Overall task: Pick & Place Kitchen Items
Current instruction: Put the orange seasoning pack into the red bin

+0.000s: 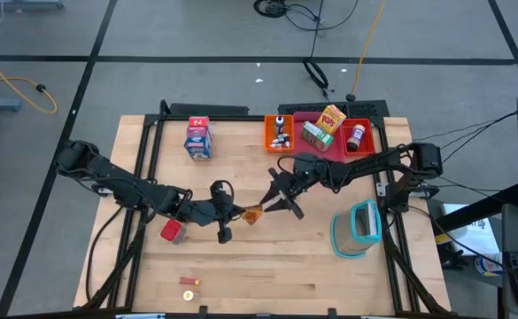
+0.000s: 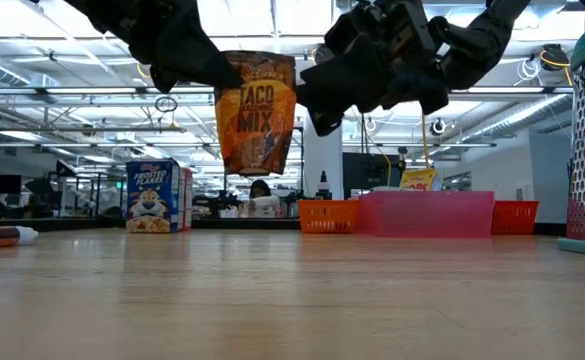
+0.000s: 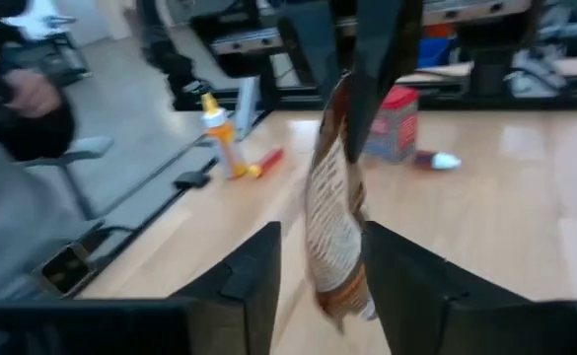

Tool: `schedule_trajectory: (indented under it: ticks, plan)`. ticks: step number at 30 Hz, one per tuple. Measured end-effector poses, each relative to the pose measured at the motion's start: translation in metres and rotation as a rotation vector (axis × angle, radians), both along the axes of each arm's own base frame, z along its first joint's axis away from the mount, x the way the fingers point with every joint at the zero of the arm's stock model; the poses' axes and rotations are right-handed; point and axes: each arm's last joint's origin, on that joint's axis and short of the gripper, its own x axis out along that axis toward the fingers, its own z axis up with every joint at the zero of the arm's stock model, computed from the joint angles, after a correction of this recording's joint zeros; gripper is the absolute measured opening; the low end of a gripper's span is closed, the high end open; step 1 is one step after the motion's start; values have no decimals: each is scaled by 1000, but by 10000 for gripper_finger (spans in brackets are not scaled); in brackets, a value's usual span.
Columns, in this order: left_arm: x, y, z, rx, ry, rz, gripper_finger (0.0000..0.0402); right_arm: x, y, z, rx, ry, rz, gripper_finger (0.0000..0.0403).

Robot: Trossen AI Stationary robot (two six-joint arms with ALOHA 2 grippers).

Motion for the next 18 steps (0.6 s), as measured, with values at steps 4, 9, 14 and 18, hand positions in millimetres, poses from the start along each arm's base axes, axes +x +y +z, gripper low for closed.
schedule_trajectory:
  ticks: [4,9,14,18]
  plan:
    - [1,0,2,-3,-24,-3,0,2,8,1,-50,-26,-67,151]
    - [3,-1,5,20,-52,-6,0,3,15,6,-59,-84,-45,150]
    - [3,-1,5,27,-50,-8,0,4,16,13,-56,-155,-46,138]
    - [3,0,5,29,-50,-6,0,5,17,15,-52,-176,-56,124]
